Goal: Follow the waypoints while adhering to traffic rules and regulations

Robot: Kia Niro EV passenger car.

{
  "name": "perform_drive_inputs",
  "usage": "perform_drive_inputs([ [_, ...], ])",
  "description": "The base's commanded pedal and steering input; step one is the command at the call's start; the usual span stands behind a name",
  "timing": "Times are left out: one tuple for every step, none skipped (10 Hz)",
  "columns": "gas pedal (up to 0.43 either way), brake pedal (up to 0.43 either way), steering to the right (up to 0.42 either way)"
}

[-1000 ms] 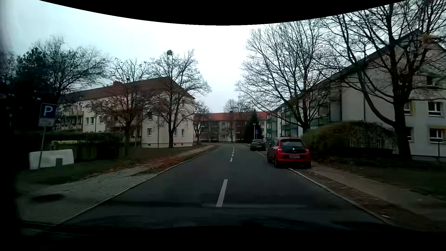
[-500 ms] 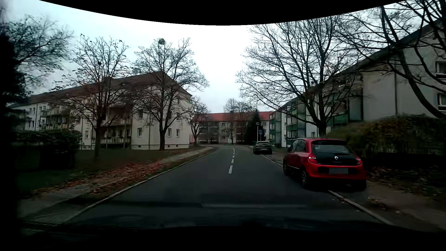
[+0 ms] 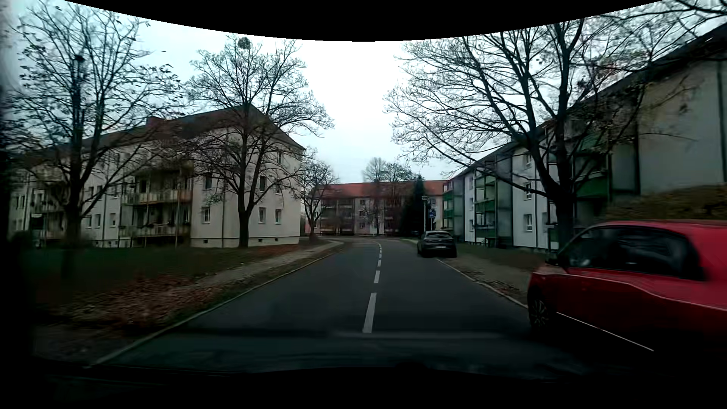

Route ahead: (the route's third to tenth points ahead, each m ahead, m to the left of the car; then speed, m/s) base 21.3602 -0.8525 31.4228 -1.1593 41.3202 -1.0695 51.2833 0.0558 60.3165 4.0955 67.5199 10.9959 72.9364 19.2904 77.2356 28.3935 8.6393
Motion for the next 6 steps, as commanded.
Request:
perform_drive_inputs([
  [0.118,0.000,0.006],
  [0.118,0.000,0.007],
  [0.118,0.000,0.007],
  [0.118,0.000,0.007],
  [0.110,0.000,0.008],
  [0.110,0.000,0.008],
])
